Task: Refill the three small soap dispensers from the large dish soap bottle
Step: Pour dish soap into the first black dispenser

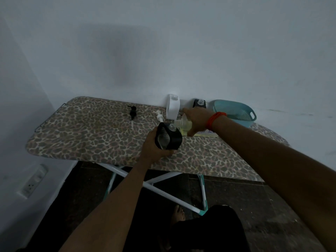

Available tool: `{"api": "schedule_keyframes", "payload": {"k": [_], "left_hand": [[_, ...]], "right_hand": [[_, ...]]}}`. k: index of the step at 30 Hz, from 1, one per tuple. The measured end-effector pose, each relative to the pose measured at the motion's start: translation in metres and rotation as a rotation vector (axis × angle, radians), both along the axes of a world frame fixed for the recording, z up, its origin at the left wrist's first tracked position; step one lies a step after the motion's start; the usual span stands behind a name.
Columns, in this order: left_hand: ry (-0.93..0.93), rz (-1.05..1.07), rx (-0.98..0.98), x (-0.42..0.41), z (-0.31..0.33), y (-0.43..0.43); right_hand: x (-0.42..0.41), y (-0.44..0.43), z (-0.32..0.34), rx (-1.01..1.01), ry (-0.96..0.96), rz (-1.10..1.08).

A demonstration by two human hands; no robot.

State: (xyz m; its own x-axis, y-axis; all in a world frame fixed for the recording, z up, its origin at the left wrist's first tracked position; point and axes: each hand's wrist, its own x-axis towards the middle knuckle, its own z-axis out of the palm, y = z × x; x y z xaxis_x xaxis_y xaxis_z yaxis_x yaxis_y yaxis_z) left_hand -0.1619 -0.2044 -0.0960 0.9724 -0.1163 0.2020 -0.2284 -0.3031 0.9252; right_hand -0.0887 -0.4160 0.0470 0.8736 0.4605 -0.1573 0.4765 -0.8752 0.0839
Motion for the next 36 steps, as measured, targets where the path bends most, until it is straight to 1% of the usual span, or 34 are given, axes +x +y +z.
{"api": "schedule_keyframes", "payload": {"k": [12, 18, 25, 30, 33, 36], "left_hand": [[-0.014, -0.009, 0.002, 0.005, -0.006, 0.000], [-0.085, -0.038, -0.029, 0.001, -0.002, 0.000], [-0.138, -0.058, 0.014, -0.003, 0.006, 0.001], [-0.122, -0.051, -0.006, 0.000, -0.002, 0.000], [-0.092, -0.012, 0.003, -0.002, -0.002, -0.001], [-0.080, -0.022, 0.014, -0.006, -0.002, 0.000]], "right_hand": [[-0.001, 0.000, 0.001, -0.009, -0.001, -0.005], [-0.002, 0.001, 0.002, -0.010, 0.003, -0.008], [-0.003, 0.000, 0.002, 0.002, 0.001, -0.007], [-0.002, 0.000, 0.001, 0.001, -0.004, -0.015], [0.000, 0.001, -0.001, 0.009, 0.002, -0.018], [0.001, 0.000, -0.001, 0.016, 0.001, -0.013]]}}
